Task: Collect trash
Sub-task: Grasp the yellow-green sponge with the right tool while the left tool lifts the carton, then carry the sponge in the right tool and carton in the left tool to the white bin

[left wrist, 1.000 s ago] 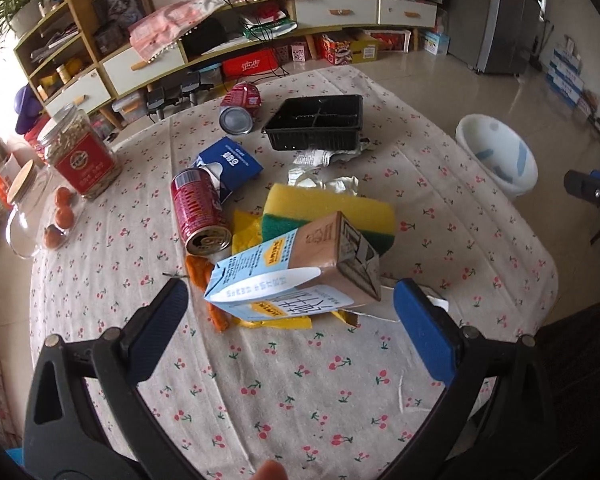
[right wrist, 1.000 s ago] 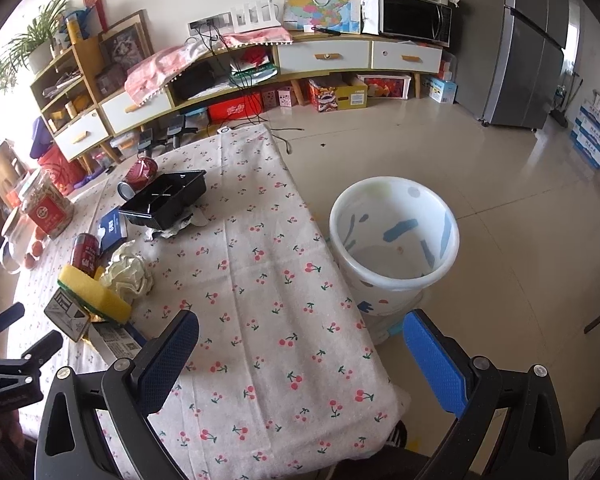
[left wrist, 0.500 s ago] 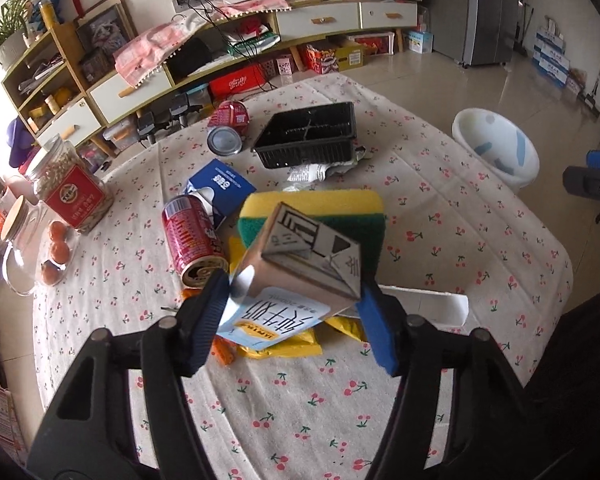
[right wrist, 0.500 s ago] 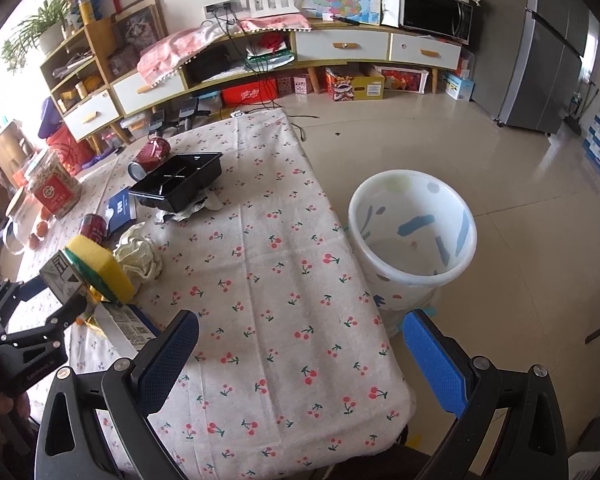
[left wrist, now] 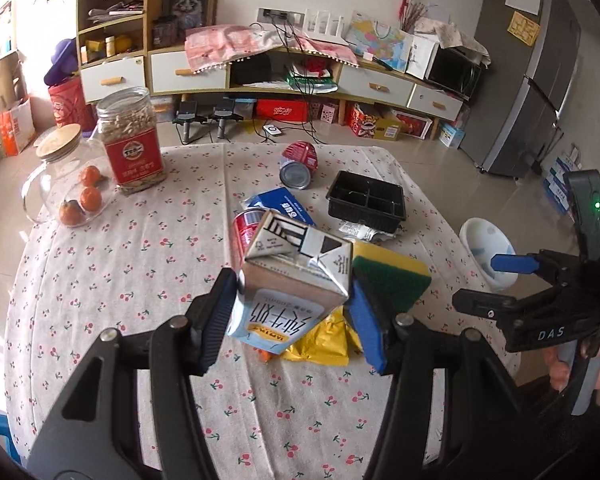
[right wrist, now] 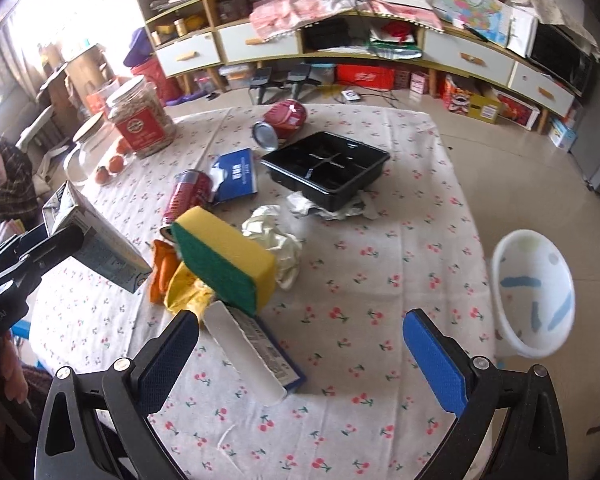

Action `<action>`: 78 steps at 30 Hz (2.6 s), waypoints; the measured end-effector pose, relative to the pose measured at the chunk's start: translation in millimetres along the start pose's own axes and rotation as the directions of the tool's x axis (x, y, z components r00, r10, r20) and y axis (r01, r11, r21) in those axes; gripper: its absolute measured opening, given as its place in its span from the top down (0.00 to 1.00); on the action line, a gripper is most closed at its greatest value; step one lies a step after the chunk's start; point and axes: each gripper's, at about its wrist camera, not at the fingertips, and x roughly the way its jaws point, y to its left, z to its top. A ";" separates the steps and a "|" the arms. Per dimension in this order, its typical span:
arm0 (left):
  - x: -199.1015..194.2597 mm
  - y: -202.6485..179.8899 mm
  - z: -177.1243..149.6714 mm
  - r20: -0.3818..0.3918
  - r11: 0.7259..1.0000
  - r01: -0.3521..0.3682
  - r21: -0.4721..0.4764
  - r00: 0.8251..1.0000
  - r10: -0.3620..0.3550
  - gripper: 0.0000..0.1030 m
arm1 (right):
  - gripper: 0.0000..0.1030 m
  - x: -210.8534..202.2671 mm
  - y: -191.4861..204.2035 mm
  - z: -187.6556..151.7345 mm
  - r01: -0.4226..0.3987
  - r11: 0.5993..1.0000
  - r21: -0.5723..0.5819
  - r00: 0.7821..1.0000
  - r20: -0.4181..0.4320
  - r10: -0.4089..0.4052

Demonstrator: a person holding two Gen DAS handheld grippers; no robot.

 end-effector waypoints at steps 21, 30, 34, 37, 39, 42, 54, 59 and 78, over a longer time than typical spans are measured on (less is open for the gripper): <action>11.8 25.1 -11.7 -0.050 0.998 -0.046 -0.045 0.998 0.044 0.44 | 0.61 59.0 32.7 30.5 -0.161 0.981 -0.104 0.985 -0.073 0.154; 3.8 20.3 -6.7 -0.002 0.997 -0.054 -0.059 0.999 0.054 0.44 | 0.70 20.0 27.1 34.0 -0.186 0.978 -0.096 0.981 0.040 0.190; -0.2 16.5 1.7 0.021 0.996 -0.027 -0.081 0.999 0.029 0.44 | 0.70 1.5 7.0 35.3 -0.189 0.981 -0.050 0.976 0.096 0.194; -0.8 7.8 8.8 0.030 0.996 -0.005 -0.091 1.000 0.008 0.44 | 0.70 -9.6 -17.4 35.9 -0.173 0.985 0.002 0.977 0.130 0.171; 0.4 -2.8 14.9 0.033 0.997 0.005 -0.082 0.999 -0.002 0.44 | 0.70 -16.7 -36.9 34.1 -0.163 0.986 0.045 0.977 0.145 0.155; 1.7 -21.7 25.8 0.042 0.997 0.033 -0.067 0.999 -0.030 0.44 | 0.70 -27.9 -68.7 28.8 -0.136 0.985 0.108 0.979 0.165 0.117; 43.8 -145.6 66.0 0.046 0.978 0.206 0.031 0.977 -0.208 0.44 | 0.70 -60.1 -209.2 -10.5 -0.012 0.924 0.382 0.980 0.187 -0.065; 84.2 -205.2 68.0 0.002 0.951 0.307 0.047 0.952 -0.307 0.44 | 0.70 -62.5 -258.1 -36.8 0.030 0.875 0.483 0.982 0.150 -0.117; 182.0 -322.0 40.9 -0.137 0.903 0.424 0.067 0.901 -0.412 0.43 | 0.70 -63.6 -346.5 -99.1 0.084 0.757 0.648 0.984 0.068 -0.167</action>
